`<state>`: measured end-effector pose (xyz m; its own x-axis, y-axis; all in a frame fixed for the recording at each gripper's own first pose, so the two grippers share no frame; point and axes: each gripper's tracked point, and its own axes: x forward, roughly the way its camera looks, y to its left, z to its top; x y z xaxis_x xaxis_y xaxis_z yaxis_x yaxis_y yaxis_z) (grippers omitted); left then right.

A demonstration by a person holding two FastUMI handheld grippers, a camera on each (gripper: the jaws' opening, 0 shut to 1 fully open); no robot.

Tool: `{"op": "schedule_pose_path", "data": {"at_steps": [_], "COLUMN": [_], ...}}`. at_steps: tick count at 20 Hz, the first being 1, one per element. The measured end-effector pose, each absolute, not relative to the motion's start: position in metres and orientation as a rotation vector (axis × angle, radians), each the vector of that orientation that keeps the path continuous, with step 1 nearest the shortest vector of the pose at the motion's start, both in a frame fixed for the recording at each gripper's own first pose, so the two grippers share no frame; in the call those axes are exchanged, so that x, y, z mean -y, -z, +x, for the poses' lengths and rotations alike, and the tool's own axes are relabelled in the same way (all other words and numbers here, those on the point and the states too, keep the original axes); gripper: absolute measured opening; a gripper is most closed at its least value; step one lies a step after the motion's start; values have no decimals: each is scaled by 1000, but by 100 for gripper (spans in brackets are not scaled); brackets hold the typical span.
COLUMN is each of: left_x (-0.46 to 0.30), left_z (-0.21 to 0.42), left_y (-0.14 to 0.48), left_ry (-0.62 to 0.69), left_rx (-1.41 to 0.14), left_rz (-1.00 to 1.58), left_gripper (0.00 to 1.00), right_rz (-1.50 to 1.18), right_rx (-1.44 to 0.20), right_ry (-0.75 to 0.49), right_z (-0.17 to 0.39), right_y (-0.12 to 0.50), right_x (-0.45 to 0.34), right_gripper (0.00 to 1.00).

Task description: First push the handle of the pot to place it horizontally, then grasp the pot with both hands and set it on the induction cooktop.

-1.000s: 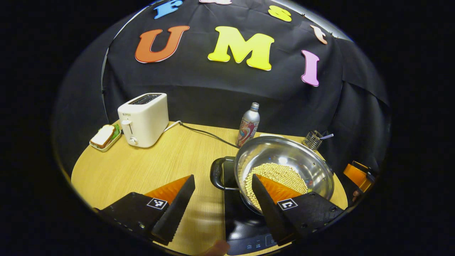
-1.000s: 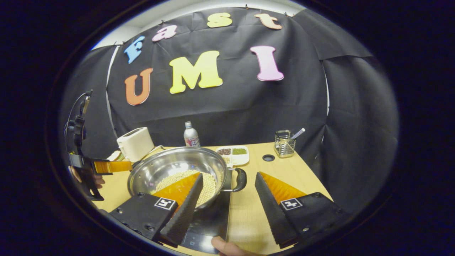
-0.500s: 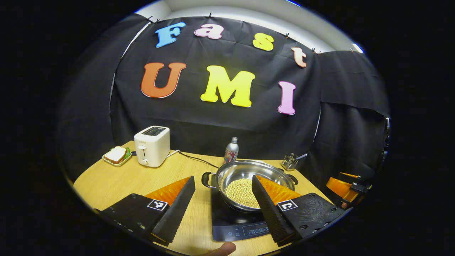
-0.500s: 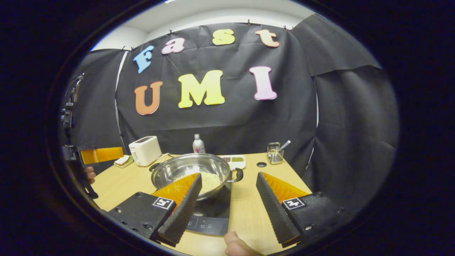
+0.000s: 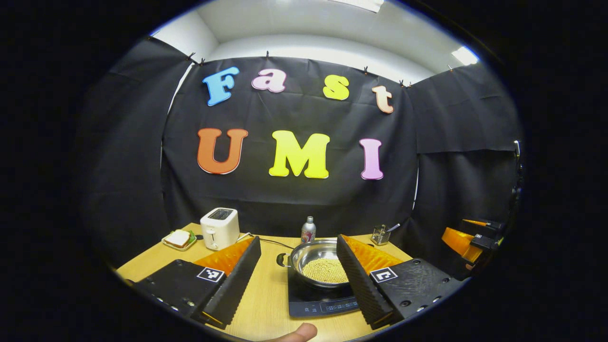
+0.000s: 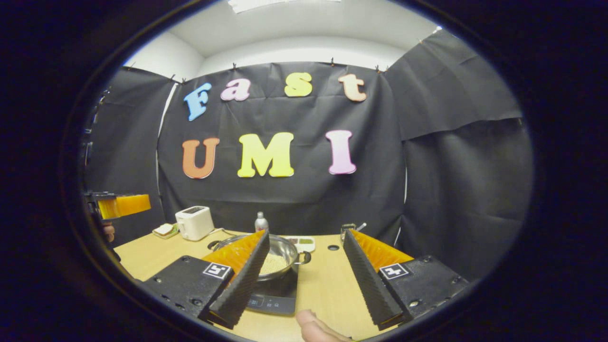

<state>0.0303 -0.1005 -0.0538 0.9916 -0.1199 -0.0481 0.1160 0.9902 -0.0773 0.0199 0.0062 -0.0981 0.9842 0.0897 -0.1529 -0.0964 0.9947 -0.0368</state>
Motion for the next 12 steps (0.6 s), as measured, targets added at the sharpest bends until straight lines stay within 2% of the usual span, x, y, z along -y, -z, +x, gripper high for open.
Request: {"op": "schedule_pose_path", "data": {"at_steps": [5, 12], "left_x": [97, 80], "left_z": [-18, -48], "left_y": [23, 26], "left_ry": [95, 42], "left_rx": [32, 42], "left_rz": [-56, -32], "left_gripper": [95, 95], "right_rz": [-34, -41], "right_rx": [-100, -14], "right_ry": [-47, -20], "right_z": [-18, -62], "right_y": [61, 28], "right_x": [6, 13], "right_gripper": [97, 97]}}
